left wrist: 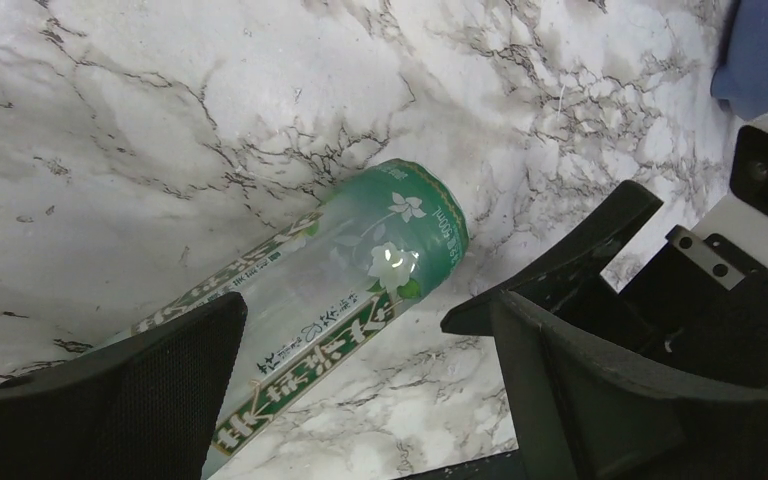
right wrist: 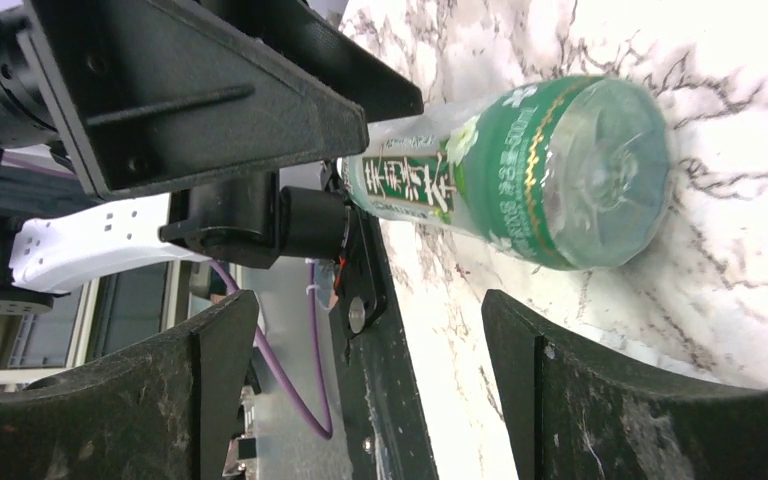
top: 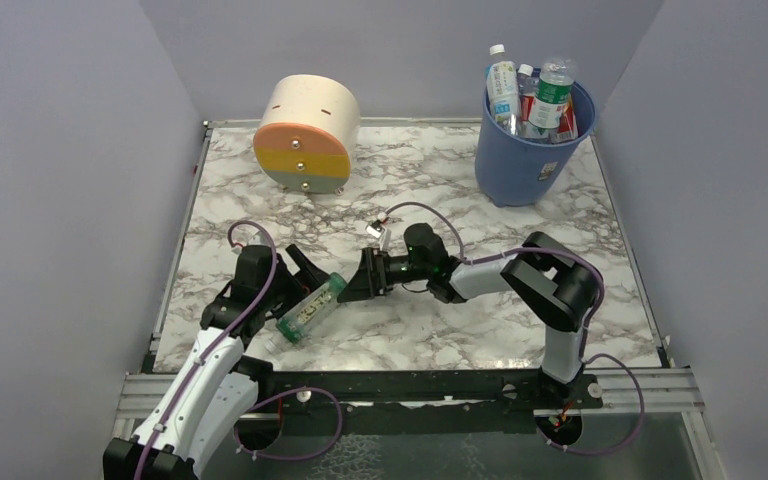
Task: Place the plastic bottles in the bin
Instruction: Move the plastic bottle to the center of the board.
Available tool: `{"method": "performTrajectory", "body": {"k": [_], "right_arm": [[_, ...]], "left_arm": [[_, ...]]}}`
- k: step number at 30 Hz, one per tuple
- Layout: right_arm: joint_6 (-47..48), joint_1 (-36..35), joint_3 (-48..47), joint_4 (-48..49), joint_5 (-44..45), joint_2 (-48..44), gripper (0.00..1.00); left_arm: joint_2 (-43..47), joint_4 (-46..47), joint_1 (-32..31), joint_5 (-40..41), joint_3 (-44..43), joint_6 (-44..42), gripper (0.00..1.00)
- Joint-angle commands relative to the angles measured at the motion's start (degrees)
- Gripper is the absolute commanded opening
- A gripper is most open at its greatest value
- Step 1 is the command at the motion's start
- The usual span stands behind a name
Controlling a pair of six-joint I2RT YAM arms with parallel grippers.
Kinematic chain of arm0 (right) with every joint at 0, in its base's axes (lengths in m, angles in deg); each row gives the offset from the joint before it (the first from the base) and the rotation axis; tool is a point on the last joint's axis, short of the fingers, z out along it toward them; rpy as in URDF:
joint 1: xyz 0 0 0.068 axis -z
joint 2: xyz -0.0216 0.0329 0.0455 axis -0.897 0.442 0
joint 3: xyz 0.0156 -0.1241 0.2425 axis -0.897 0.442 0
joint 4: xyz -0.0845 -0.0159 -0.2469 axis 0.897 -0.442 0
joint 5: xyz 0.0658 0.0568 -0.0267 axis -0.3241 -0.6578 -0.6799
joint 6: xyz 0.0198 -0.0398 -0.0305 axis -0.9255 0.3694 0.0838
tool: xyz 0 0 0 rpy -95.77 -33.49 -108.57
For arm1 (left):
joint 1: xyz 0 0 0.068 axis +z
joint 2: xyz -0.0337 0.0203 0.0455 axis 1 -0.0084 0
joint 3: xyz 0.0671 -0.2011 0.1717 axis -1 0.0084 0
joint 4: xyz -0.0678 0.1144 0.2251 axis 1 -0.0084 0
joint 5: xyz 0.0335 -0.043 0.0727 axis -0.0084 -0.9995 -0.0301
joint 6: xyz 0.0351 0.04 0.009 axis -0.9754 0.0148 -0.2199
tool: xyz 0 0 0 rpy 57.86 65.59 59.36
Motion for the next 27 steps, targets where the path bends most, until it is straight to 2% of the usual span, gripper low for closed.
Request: {"method": "performTrajectory", "body": {"k": [1,6,10,14,17,22,25,27], "right_arm": [[0.3,1.4,-0.4,1.5,-2.8,-1.8,0.85],[2.2,1.7,-0.2,-2.5,-2.6,-4.7,0.85],[1.4,1.7,1.1,-4.5,-3.6,-5.7,0.85],[-7.2,0.8,8.0,7.9,-6.6,-4.3,0.82],[-9.3,-0.2,12.3,11.5,-5.3,-5.8,0.82],[-3.8,-0.9,15.6,1.6,-1.2,-11.7,0.83],[-4.6,-2.6,16.3,1.8,-0.6,-11.4,0.81],[-6.0,-3.9,15.8,3.5,-0.1,-9.5,0.76]], "left_arm": [[-1.0,2.1,-1.1,0.0,1.1,0.6,0.99],[-3.4,2.8,-2.7,1.5,1.6,0.9,0.99],[-2.0,2.7,-3.4,1.6,2.0,1.6,0.99],[-0.5,2.1,-3.5,2.3,1.9,2.0,0.99],[-0.7,2.0,-3.5,2.6,1.6,1.9,0.99],[-1.2,2.0,-3.5,2.8,1.2,1.7,0.99],[-0.9,1.9,-3.5,3.0,0.9,1.7,0.99],[-0.8,1.9,-3.5,3.0,0.5,1.7,0.99]]}}
